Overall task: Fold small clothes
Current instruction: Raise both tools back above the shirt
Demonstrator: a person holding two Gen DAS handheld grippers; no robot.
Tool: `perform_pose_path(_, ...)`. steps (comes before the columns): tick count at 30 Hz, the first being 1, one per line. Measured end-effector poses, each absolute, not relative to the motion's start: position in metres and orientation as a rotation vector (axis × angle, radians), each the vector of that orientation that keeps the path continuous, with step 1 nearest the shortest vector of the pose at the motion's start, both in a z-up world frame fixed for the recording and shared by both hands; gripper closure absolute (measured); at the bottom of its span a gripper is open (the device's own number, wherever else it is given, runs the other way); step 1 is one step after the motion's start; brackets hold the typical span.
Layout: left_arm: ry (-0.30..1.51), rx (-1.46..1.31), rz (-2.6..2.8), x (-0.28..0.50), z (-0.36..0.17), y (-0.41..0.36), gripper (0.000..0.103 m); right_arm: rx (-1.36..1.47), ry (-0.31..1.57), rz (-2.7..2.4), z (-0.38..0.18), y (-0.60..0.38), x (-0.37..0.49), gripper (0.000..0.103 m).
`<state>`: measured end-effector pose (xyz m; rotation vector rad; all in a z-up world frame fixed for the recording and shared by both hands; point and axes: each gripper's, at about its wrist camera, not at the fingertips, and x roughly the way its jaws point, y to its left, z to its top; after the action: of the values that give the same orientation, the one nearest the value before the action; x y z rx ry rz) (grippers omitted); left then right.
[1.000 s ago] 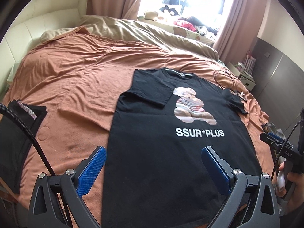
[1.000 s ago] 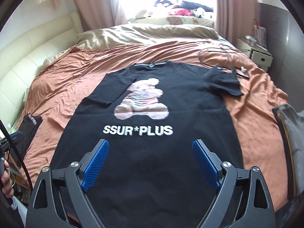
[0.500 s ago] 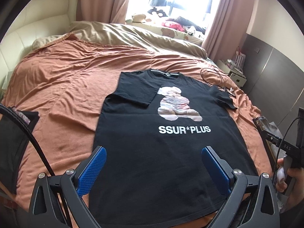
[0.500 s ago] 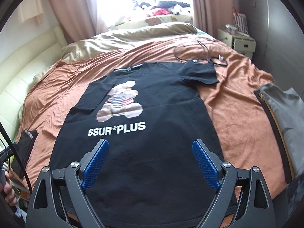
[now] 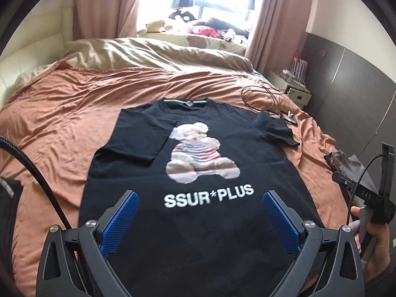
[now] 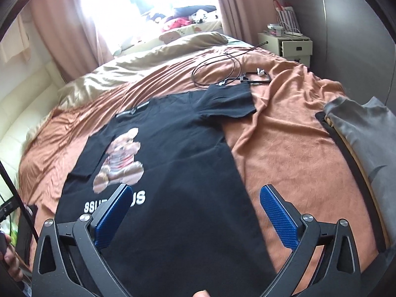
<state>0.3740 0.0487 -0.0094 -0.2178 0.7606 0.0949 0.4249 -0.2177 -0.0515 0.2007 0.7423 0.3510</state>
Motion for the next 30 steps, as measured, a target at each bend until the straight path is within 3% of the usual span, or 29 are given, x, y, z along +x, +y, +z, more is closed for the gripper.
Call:
perform_pose_path(8,0.763,-0.183,0.049,0.437,-0.016,0.015,0.002,0.303,0.737,0.340,-0.075,-0.241,0.479,0.001)
perform_pose_path(12,0.752,-0.149,0.032,0.467,-0.020,-0.003,0.002,0.373,0.758,0.347,-0.091,-0.251,0.510,0.015)
perform_pose_path(16,0.761,-0.158,0.008,0.499,-0.028,-0.014,0.004,0.427,0.787,0.353,-0.106,-0.256,0.544,0.021)
perform_pose_path(22,0.781,-0.153,-0.006,0.542,-0.044,-0.021,0.014,0.526,0.813,0.388,-0.129,-0.255,0.592,0.040)
perform_pose_path(26,0.810,-0.163,-0.019,0.572,-0.057,-0.022,0.027,0.598,0.838,0.401,-0.148,-0.256,0.624,0.054)
perform_pose_path(30,0.822,-0.169,-0.019,0.598,-0.069,-0.022,0.030,0.625,0.837,0.387,-0.163,-0.256,0.651,0.064)
